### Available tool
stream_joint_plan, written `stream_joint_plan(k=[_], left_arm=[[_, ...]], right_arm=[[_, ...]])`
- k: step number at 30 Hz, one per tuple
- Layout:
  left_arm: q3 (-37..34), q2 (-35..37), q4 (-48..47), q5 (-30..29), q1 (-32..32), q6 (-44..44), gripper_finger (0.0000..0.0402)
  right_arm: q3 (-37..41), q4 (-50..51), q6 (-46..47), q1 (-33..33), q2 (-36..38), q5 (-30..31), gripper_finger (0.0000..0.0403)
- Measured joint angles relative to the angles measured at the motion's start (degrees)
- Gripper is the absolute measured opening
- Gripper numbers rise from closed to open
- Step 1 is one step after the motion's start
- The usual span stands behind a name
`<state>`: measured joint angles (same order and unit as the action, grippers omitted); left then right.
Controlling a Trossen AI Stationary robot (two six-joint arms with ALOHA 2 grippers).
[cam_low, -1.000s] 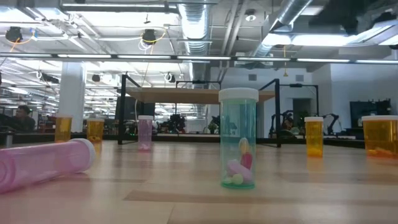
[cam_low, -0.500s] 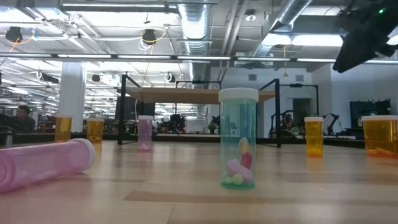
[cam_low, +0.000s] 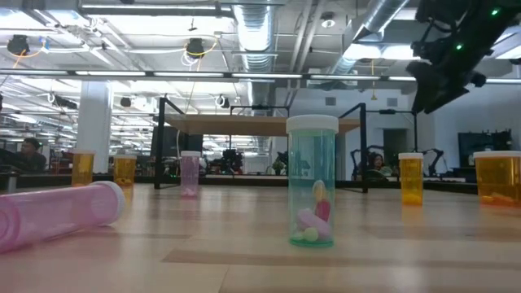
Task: Pick and place medicine bottles onto shelf by color
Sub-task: Put the top small green pill bottle on the shelf
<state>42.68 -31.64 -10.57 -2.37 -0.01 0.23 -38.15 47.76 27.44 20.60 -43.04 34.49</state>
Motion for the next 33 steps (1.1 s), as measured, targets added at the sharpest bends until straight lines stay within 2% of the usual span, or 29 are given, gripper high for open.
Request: stream_joint_plan(k=[6, 12, 19, 23, 33], left_arm=[[0.00, 0.02, -0.20, -0.02, 0.00, 1.16, 0.0000], [0.00, 0.02, -0.22, -0.02, -0.02, 1.22, 0.0000], [0.00, 0.02, -0.24, -0.02, -0.01, 1.24, 0.0000], [0.00, 0.04, -0.49, -0.02, 0.00, 1.27, 0.0000], [0.00, 0.04, -1.25, -0.02, 0.00, 1.27, 0.0000]], right_arm=[[0.00, -3.55, 4.27, 4.06, -4.50, -0.82, 0.0211], [-0.02, -3.60, 5.55, 12.33, -10.20, -1.84, 0.0213], [0.95, -9.12, 2.56, 20.24, -15.81, -9.33, 0.0216], [2.71, -14.41, 0.71, 22.47, -18.28, -12.35, 0.0219], [2.86, -15.40, 0.96, 23.76, -21.79, -13.84, 0.0220]])
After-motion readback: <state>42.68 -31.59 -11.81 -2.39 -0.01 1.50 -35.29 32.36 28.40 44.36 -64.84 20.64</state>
